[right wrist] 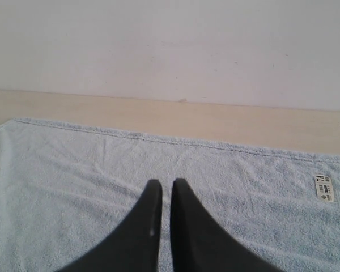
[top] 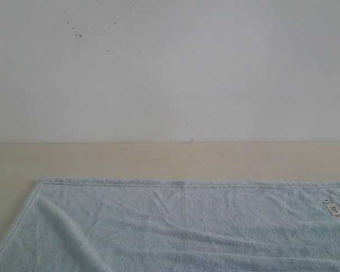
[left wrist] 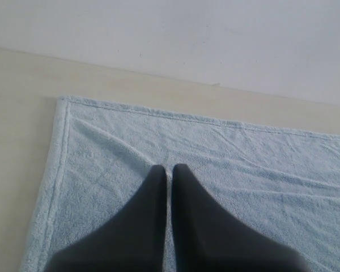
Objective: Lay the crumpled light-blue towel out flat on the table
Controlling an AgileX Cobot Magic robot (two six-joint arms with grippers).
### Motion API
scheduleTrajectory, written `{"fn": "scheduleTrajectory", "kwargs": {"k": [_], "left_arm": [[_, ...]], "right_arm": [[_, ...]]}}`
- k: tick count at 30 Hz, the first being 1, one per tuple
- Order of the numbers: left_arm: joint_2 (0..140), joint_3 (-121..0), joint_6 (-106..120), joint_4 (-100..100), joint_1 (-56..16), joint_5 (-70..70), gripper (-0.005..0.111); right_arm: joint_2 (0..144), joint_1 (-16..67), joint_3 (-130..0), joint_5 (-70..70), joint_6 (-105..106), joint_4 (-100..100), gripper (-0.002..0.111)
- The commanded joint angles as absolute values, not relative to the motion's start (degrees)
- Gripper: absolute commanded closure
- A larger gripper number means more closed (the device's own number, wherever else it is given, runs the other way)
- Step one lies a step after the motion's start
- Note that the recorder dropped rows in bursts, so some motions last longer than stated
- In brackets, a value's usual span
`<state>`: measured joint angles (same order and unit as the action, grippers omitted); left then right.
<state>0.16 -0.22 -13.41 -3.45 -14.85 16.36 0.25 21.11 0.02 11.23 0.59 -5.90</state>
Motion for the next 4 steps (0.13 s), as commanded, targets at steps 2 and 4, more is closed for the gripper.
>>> {"fn": "scheduleTrajectory", "kwargs": {"k": [2,4], "left_arm": [[0.0,0.0,-13.4,-3.4,-15.2,15.8,0.103],[0.0,0.0,-13.4,-3.4,-15.2,15.8,0.103]], "right_arm": [[0.0,21.2,0.0,11.0,0.4,-5.8,0.102],[0.0,21.2,0.0,11.0,0.4,-5.8,0.102]]}}
